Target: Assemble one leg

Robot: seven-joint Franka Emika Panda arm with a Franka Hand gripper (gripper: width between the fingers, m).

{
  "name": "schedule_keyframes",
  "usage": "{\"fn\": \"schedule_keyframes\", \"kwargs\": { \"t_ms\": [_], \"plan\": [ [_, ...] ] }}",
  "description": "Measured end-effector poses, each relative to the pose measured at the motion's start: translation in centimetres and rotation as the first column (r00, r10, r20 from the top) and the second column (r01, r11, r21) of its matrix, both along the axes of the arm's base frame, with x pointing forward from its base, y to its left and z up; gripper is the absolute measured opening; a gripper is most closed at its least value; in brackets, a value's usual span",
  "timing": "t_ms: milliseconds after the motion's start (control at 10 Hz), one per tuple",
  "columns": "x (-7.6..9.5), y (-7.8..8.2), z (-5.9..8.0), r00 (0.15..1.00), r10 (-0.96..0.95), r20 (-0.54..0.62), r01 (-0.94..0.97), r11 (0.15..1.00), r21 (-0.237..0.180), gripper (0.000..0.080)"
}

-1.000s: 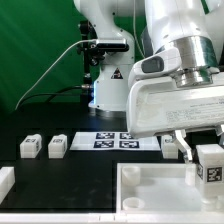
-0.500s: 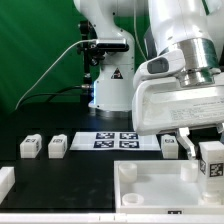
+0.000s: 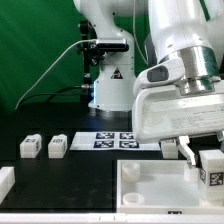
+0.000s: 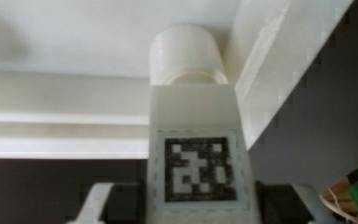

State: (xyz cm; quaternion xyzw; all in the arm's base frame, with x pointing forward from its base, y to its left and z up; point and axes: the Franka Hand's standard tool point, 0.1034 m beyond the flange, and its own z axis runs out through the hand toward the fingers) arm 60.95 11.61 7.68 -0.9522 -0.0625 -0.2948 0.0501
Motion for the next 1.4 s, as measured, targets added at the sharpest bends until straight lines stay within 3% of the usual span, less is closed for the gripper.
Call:
{"fn": "schedule_keyframes", "kwargs": {
  "t_ms": [200, 500, 600, 700, 1400],
  "plan": [
    [0.81, -0.01, 0.07, 1.0, -0.008, 0.003, 0.008, 1.0, 0.003, 0.0292],
    [0.68, -0.02, -0.13, 1.0, -0.01, -0.008, 0.01, 1.0, 0.001, 0.0296],
    [0.67, -0.02, -0.14, 1.0, -0.01, -0.009, 0.01, 1.0, 0.001, 0.0512],
    [0.66, -0.02, -0.16, 1.0, -0.01, -0.009, 0.01, 1.0, 0.001, 0.0623],
    [0.63, -0.03, -0.2, 1.0, -0.01, -0.01, 0.01, 1.0, 0.001, 0.0649]
  ]
}}
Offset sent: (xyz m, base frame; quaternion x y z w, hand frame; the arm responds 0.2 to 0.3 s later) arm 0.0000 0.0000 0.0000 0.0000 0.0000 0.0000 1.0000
